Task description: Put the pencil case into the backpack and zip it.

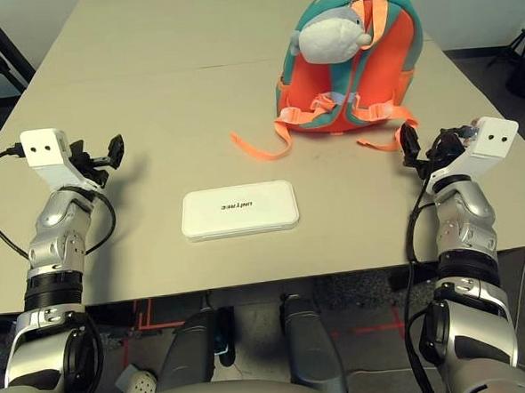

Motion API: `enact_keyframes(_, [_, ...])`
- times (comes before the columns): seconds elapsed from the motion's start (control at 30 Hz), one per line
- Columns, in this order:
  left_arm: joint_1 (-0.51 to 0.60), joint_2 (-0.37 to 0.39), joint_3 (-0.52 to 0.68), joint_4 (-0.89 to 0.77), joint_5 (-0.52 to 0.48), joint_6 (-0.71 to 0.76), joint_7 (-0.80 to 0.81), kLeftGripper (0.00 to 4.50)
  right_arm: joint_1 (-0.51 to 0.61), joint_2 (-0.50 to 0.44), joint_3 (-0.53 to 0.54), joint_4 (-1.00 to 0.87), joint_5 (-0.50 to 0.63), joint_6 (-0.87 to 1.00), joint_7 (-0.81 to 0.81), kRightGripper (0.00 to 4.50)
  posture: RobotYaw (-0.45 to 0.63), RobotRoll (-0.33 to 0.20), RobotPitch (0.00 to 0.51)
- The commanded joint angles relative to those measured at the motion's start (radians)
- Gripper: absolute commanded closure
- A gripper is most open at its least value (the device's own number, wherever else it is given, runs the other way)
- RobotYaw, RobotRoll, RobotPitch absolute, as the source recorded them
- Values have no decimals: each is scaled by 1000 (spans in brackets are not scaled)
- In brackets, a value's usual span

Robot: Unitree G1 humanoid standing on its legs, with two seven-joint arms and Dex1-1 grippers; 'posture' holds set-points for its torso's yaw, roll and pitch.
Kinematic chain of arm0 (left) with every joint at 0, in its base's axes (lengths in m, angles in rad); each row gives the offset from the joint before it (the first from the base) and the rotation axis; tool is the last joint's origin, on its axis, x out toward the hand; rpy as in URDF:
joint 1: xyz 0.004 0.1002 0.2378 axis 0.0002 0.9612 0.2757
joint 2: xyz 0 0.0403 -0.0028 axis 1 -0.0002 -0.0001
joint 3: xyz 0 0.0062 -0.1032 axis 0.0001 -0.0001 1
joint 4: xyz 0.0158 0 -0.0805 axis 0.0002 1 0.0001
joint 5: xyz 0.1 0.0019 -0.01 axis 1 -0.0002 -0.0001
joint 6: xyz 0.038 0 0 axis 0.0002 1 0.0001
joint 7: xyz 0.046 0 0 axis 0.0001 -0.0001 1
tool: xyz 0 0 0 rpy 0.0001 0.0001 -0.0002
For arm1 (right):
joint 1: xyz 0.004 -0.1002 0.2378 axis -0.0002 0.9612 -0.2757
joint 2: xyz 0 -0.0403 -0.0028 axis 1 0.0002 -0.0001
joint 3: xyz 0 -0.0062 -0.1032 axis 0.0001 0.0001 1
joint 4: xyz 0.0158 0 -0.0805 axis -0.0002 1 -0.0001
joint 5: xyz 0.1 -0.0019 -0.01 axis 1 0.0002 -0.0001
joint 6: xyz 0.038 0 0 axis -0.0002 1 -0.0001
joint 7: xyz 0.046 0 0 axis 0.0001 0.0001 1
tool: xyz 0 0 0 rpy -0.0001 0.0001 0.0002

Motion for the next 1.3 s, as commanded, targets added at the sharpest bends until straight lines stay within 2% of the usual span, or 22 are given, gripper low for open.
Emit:
enact_keyframes(0.03, [18,-2,5,-17,3,14,7,0,-9,6,11,28,-7,-15,5,35,-91,0,159])
enact_keyframes(0.33, [-4,3,-14,-17,-10,44,-34,0,-28,-2,23,47,-20,-21,7,35,-100,0,176])
enact_keyframes(0.53, [-15,17,-7,-83,-63,147,-87,0,-18,1,45,15,-37,-36,13,35,-107,0,171])
enact_keyframes(0.67, [-33,47,17,-188,-225,392,-170,0,-10,4,56,4,-44,-39,15,35,-110,0,169])
enact_keyframes(0.8, [-59,99,68,-263,-458,711,-233,0,-6,5,64,0,-46,-38,14,35,-112,0,167])
enact_keyframes(1.0, [-84,176,136,-233,-693,1068,-278,0,2,2,70,1,-48,-37,9,35,-116,0,164])
enact_keyframes(1.1, [-88,222,135,-189,-752,1240,-298,0,5,2,72,0,-48,-37,8,35,-120,0,161])
enact_keyframes(1.3, [-83,252,137,-121,-797,1429,-339,0,12,-2,78,-4,-53,-36,8,35,-135,0,152])
